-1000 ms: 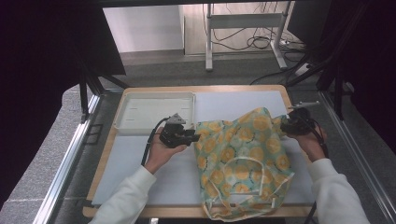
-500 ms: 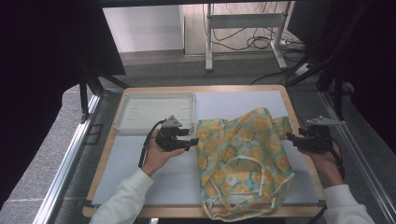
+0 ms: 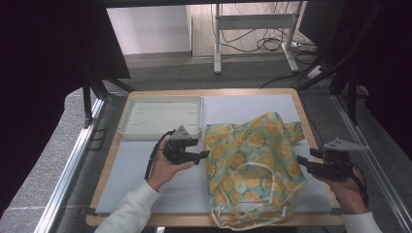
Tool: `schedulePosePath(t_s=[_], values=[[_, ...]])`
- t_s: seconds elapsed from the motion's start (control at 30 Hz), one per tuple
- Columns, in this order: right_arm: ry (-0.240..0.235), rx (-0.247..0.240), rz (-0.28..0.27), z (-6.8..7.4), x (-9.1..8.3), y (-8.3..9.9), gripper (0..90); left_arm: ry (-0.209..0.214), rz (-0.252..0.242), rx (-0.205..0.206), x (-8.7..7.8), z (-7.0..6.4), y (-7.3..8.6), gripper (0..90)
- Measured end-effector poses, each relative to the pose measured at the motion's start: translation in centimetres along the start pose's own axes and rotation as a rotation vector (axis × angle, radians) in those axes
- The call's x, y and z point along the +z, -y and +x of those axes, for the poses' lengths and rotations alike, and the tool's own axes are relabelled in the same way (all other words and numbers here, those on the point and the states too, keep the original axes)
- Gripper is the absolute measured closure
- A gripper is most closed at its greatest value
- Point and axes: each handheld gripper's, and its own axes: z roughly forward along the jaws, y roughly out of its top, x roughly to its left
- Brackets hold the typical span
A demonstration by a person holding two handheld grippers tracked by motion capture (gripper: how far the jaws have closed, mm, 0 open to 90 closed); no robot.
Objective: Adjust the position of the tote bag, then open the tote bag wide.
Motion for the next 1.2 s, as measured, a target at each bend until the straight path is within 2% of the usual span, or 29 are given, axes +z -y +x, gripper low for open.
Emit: schedulePosePath(t_s=[0.17,0.33,0.63,0.8,0.87,1.03,1.2], values=[[-0.014,-0.02,-0.003,1.1,-0.4,0.2,38.8,0.011,0.013,0.008,0.2,-0.1,0.1,34.5],[-0.033,-0.034,-0.02,2.1,-0.3,0.0,36.8,0.002,-0.009,0.004,-0.6,-0.2,0.4,34.4],[-0.059,-0.056,-0.021,2.9,-0.1,0.1,36.8,0.018,-0.009,0.014,-0.9,-0.8,0.3,34.2],[-0.078,-0.064,-0.034,3.7,-0.6,0.1,36.8,0.038,-0.013,0.028,-0.9,-1.8,-0.1,34.2],[-0.091,-0.079,-0.032,4.4,-0.8,0.1,36.8,0.05,-0.011,0.048,-0.9,-2.6,-0.3,34.2],[-0.078,-0.101,-0.014,5.2,-0.6,0.4,36.4,0.069,-0.01,0.07,-1.0,-3.6,-0.5,34.1],[-0.103,-0.113,0.021,5.9,-0.2,1.2,36.4,0.093,0.011,0.087,-0.8,-4.6,-0.6,34.0]])
